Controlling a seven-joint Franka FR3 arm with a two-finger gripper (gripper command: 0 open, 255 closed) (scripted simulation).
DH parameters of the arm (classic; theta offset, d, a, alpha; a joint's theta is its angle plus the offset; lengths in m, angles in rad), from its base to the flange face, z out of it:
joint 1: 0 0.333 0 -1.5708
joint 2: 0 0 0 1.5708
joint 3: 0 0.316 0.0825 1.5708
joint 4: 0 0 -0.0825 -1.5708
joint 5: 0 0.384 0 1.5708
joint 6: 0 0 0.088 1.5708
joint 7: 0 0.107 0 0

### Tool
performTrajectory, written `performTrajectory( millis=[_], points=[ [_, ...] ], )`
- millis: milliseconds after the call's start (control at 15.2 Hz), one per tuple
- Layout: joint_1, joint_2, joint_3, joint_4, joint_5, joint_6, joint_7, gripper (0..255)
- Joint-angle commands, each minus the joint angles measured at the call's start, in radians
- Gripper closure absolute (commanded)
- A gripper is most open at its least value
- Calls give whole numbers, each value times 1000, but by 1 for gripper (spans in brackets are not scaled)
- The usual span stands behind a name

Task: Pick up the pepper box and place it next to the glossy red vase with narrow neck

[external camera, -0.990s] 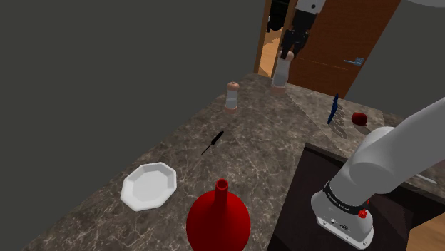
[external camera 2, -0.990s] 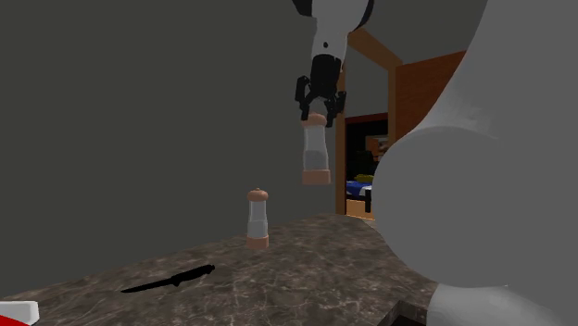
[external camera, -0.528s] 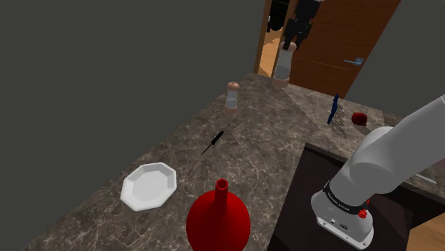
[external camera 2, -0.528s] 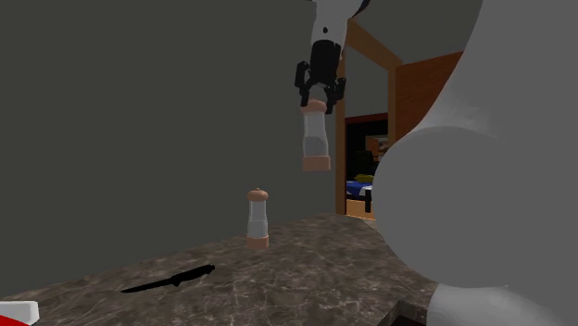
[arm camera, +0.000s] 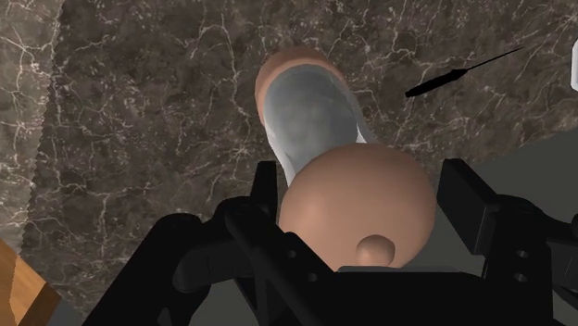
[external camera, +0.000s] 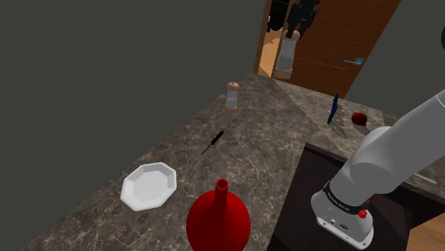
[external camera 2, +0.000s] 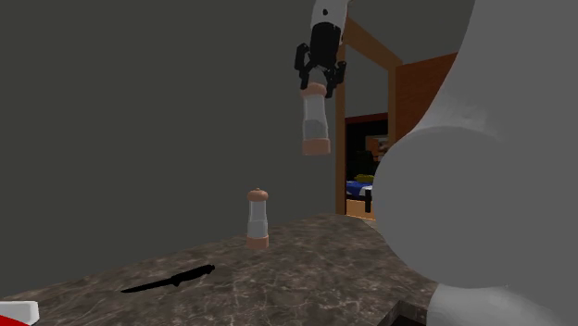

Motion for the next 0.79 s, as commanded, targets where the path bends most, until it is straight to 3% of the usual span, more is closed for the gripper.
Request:
performTrajectory(
  millis=[0, 726],
  points=[
    [1, 16, -4, 46, 5, -32, -1, 255],
    [-2, 123, -31, 320, 47, -208, -6, 255]
  ],
)
